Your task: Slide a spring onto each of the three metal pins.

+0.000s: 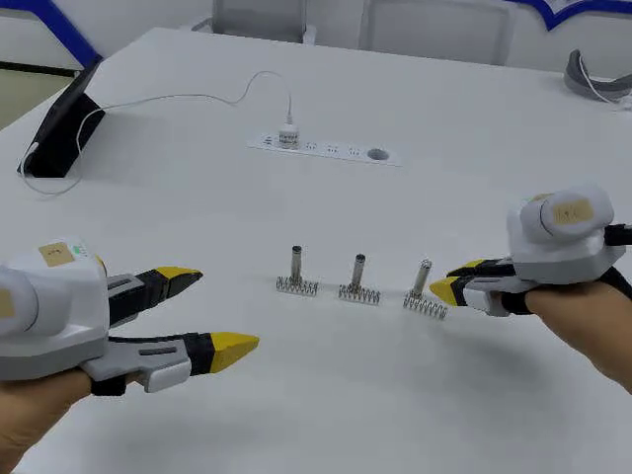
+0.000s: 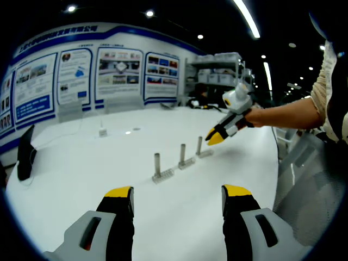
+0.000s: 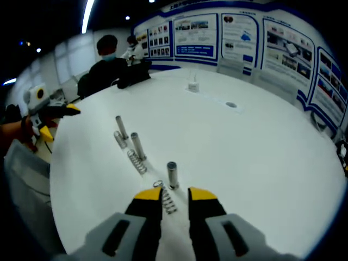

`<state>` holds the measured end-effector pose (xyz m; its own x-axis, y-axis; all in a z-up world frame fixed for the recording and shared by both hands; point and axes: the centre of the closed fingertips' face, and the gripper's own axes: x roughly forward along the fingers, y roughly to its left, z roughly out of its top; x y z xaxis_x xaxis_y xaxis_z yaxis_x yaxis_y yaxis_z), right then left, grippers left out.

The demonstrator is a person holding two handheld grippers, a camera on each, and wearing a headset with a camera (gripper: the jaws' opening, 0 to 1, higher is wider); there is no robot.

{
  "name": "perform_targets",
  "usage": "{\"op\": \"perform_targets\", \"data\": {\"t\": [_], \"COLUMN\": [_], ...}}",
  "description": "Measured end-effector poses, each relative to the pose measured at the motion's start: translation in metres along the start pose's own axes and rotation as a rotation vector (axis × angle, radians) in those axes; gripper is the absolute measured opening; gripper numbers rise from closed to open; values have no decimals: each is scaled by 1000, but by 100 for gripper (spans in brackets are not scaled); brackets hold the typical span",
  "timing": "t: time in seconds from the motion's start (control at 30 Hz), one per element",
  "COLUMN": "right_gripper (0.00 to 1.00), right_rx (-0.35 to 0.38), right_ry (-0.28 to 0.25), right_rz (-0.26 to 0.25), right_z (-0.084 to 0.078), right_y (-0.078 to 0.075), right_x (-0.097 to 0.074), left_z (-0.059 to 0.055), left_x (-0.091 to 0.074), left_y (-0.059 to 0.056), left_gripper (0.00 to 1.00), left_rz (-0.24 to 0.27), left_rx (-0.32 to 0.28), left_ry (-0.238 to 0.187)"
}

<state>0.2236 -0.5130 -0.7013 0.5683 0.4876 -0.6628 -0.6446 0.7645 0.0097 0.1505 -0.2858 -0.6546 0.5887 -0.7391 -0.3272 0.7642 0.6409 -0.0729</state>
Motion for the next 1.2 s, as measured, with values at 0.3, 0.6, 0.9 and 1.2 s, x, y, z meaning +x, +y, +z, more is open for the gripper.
{"op": "perform_targets", "data": {"t": [0.3,0.6,0.9,1.2], "right_gripper": [19,17,15,12], "right_rx": [-31,-88,-122,-148], "right_ry": [55,117,179,218], "right_rz": [54,95,130,138], "right_z": [-16,-27,-32,-37], "right_y": [7,12,17,22], "right_x": [12,18,19,17], "left_z": [-1,-4,-6,-7], "left_x": [1,1,3,5], "left_y": [-1,0,-4,-9], "left_gripper": [66,66,66,65], "left_rz": [-2,1,-10,-27], "left_rx": [-1,-8,-11,-10], "left_ry": [5,10,13,15]}}
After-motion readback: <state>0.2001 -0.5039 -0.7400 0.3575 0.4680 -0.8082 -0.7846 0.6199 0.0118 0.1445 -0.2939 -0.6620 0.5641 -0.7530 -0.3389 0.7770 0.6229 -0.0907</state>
